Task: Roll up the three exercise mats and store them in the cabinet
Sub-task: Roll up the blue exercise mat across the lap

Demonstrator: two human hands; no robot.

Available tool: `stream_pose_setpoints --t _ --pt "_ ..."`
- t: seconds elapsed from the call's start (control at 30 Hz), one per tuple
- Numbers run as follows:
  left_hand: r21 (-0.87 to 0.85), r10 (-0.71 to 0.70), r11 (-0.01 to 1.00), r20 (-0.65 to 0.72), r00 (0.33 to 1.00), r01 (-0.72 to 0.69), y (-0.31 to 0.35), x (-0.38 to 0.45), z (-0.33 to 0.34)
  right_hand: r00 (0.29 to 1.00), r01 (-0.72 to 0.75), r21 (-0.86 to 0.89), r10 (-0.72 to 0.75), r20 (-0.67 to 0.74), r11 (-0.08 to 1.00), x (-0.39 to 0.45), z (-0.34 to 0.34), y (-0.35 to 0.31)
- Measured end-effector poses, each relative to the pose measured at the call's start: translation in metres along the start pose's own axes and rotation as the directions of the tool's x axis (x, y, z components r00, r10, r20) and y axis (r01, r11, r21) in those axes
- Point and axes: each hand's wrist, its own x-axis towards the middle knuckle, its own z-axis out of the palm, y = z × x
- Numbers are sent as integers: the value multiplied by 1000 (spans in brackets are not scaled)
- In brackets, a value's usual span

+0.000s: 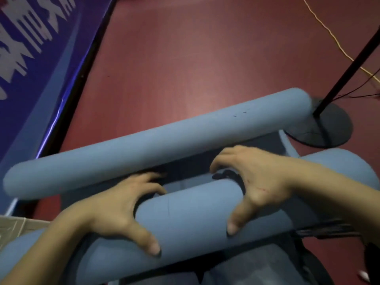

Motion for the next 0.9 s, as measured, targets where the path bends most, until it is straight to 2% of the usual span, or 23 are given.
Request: stream_pose_setpoints --t 0.03,0.1,0.17,0.27,0.37,0.43,0.5,0.6,0.67,0.73,0.8,0.9 --pt "-13 33 999 -24 999 -34 -3 4 -4 999 -31 14 31 -43 999 -2 -6 5" --pt "-85 24 996 -201 979 -41 -21 11 -15 986 -108 14 109 -126 994 -3 -13 12" --pt "-115 -17 993 -337 941 -23 -31 15 -24 975 -147 -57 135 -176 988 3 -10 14" --pt "-146 -14 987 -501 865 -69 -31 25 -26 972 -195 -199 162 -172 960 20 -3 8" --pt "-77 -20 996 -617 787 -36 -26 30 -19 949 -286 -85 269 -165 955 37 -5 11" --pt "-9 -17 1000 -663 749 15 -21 28 -11 944 -295 -63 281 -173 953 46 -5 16" --pt "-2 -31 999 -666 745 40 -16 21 -8 949 -279 -93 260 -176 956 48 -4 15" --pt "-17 -92 995 -569 817 99 -6 2 -12 954 -271 -108 252 -164 957 47 -3 12" --pt "102 -107 981 -438 892 167 10 -7 -11 952 -286 -95 272 -138 954 49 -5 11" --pt "259 -172 932 -300 938 254 23 -6 -2 946 -301 -61 290 -146 952 57 -7 16" --pt "322 -236 893 -262 936 315 27 2 6 933 -306 -34 293 -210 951 62 -8 20" --pt "303 -205 903 -320 925 306 19 8 3 850 -282 -60 221 -478 957 65 -3 22"
